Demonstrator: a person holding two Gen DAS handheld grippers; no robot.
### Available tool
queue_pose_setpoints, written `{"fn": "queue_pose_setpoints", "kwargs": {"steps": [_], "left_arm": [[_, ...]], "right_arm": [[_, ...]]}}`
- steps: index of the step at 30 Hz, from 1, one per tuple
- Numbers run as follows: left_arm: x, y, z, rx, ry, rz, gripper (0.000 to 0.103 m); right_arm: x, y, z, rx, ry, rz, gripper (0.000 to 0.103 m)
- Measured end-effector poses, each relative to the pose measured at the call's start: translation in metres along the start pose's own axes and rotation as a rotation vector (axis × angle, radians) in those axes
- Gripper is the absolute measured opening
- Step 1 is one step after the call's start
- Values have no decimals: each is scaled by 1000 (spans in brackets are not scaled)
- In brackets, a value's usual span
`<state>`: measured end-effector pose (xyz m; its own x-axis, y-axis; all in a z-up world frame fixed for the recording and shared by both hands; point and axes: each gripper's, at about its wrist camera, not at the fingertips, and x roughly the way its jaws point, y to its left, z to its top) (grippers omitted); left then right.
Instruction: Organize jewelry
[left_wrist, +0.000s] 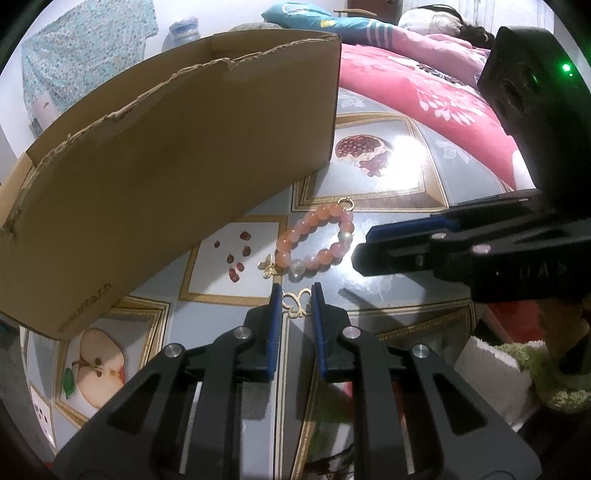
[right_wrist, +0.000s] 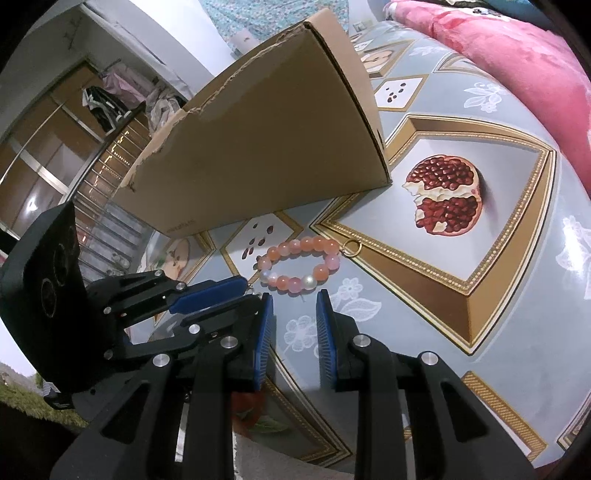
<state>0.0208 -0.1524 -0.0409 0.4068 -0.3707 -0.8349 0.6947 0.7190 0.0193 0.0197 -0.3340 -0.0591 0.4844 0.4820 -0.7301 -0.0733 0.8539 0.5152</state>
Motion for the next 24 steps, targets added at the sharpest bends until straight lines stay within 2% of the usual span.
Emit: {"fn": "queue_pose_setpoints", "kwargs": {"steps": [10,17,19,24], "left_arm": [[-11,15,-9,-53,-8,12,14],[-23,37,-17,-109,-24,50,14],[-24,42,-19,-123,-27,57,14],[-24,49,-22,-152,-33,57,14]], "right_arm": [[-5,7,4,-46,-18,-24,25],[20,35,1,-143,51,5,25],[28,42,1,-177,64,-21,24],[36,50,14,-231,27,-109,24]]}}
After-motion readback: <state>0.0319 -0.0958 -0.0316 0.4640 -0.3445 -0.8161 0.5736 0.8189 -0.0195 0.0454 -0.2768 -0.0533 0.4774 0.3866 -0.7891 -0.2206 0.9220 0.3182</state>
